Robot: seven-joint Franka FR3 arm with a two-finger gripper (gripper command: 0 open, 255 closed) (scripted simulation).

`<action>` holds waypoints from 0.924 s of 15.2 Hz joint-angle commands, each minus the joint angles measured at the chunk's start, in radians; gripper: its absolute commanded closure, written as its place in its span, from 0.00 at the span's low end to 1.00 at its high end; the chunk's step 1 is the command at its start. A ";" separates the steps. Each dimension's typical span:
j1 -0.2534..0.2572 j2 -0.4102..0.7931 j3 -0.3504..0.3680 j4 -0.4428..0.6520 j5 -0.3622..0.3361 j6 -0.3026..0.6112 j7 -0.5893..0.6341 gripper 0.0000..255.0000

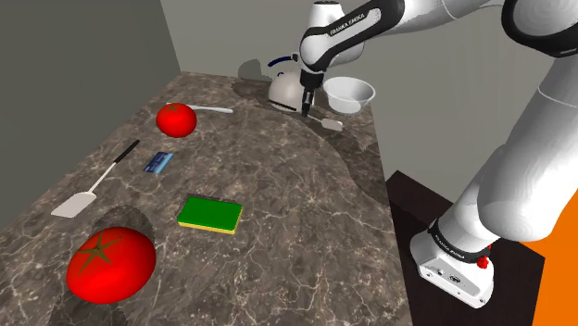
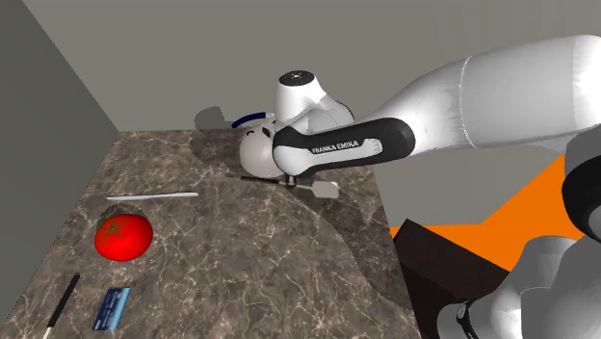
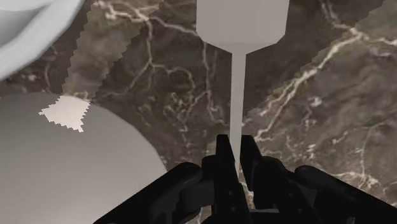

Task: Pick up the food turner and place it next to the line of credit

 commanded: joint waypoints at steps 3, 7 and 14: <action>0.002 -0.026 -0.001 0.024 -0.009 -0.050 0.008 1.00; 0.003 -0.049 -0.003 0.051 -0.016 -0.100 0.015 1.00; 0.055 -0.063 0.037 0.075 -0.031 -0.132 0.116 1.00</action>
